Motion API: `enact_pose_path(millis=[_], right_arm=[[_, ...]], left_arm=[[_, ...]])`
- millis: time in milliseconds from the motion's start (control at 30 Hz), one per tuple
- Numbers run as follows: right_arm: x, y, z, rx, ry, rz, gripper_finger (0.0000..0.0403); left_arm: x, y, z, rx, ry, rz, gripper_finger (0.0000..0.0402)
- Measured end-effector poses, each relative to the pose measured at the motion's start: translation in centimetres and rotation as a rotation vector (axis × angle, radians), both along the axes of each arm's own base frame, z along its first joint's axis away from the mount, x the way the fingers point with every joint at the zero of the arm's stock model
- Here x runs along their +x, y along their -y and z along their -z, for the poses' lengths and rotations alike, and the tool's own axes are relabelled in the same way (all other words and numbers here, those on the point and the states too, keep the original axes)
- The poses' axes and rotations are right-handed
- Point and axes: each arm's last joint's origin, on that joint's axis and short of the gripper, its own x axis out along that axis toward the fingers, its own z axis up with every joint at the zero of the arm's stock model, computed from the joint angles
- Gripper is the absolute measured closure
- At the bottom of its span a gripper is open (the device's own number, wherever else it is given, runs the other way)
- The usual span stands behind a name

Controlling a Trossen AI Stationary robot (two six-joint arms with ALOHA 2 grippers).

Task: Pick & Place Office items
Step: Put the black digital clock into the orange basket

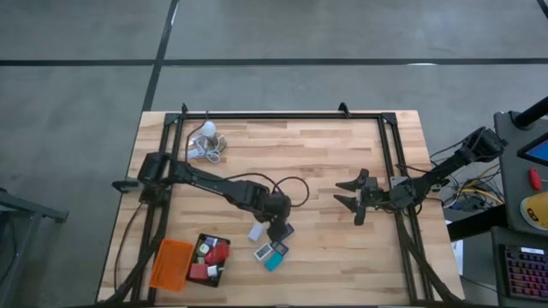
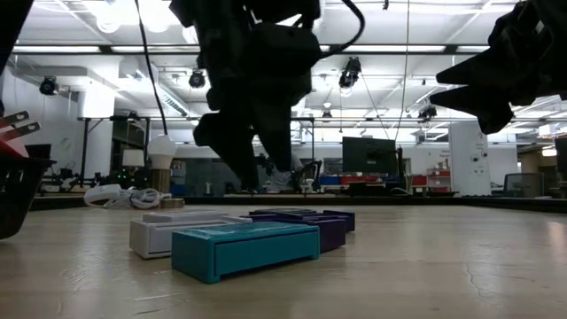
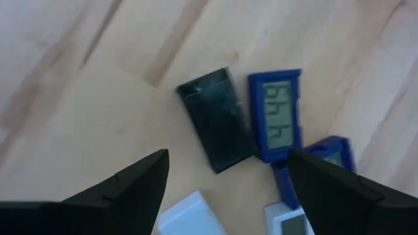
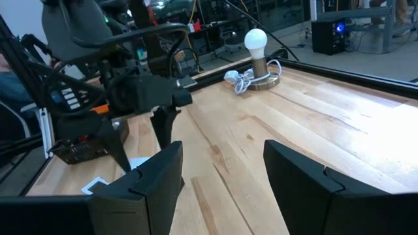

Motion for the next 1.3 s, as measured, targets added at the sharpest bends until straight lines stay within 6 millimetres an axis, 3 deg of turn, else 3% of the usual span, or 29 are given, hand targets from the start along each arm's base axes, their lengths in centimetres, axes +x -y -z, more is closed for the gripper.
enact_pose_path(millis=[433,767,1300], right_arm=[[0.0,0.0,0.0,-0.001,-0.002,0.000,0.0193],[0.0,0.0,0.0,-0.001,-0.002,0.000,0.0193],[0.0,0.0,0.0,-0.001,-0.001,0.000,0.0193]], left_arm=[[1.4,-0.4,-0.1,0.037,0.021,-0.017,0.0089],[1.3,-0.4,0.1,0.047,0.021,0.000,0.0089],[0.6,-0.4,2.0,0.023,0.015,0.020,0.0090]])
